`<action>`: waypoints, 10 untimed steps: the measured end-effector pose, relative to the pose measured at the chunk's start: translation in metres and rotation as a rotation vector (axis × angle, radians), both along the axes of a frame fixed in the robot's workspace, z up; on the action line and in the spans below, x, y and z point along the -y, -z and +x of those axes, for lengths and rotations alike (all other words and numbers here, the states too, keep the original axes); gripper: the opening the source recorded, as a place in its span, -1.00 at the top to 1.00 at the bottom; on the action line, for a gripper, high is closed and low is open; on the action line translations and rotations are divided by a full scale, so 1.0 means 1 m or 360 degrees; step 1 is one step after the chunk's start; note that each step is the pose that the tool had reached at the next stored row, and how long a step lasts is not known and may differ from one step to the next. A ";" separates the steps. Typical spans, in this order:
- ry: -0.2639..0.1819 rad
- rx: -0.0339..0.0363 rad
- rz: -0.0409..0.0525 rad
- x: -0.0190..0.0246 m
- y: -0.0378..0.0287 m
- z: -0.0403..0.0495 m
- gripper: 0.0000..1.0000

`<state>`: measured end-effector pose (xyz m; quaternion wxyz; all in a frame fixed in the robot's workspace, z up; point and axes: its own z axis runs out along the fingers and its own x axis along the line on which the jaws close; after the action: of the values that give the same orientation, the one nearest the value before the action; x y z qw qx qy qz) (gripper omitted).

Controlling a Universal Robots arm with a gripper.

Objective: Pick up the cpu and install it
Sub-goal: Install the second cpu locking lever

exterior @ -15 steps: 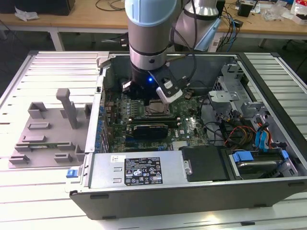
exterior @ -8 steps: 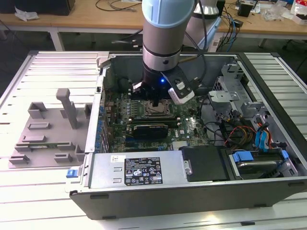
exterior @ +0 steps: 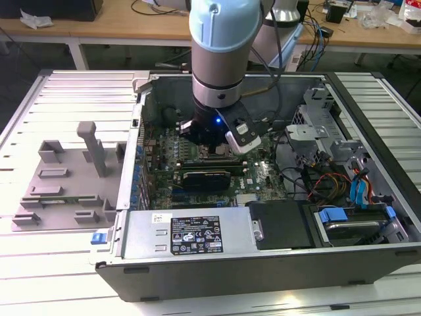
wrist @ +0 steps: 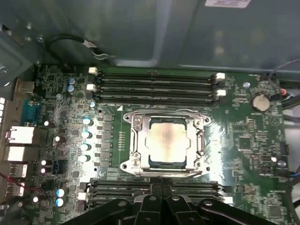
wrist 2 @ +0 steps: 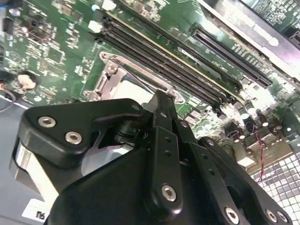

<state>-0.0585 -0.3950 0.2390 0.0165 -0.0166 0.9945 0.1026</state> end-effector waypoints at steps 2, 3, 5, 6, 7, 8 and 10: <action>0.0000 0.0000 0.0000 0.0000 0.0026 -0.0050 0.79; 0.0001 0.0000 0.0000 0.0000 0.0052 -0.0090 0.79; 0.0002 -0.0001 0.0000 0.0000 0.0093 -0.0111 0.79; 0.0003 -0.0001 0.0000 0.0000 0.0139 -0.0130 0.79; 0.0003 -0.0001 0.0000 0.0000 0.0163 -0.0143 0.79; 0.0003 -0.0001 0.0000 0.0000 0.0163 -0.0143 0.79; 0.0003 -0.0001 0.0001 0.0000 0.0163 -0.0143 0.79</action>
<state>-0.0728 -0.3950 0.2226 0.0162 -0.0156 0.9945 0.1028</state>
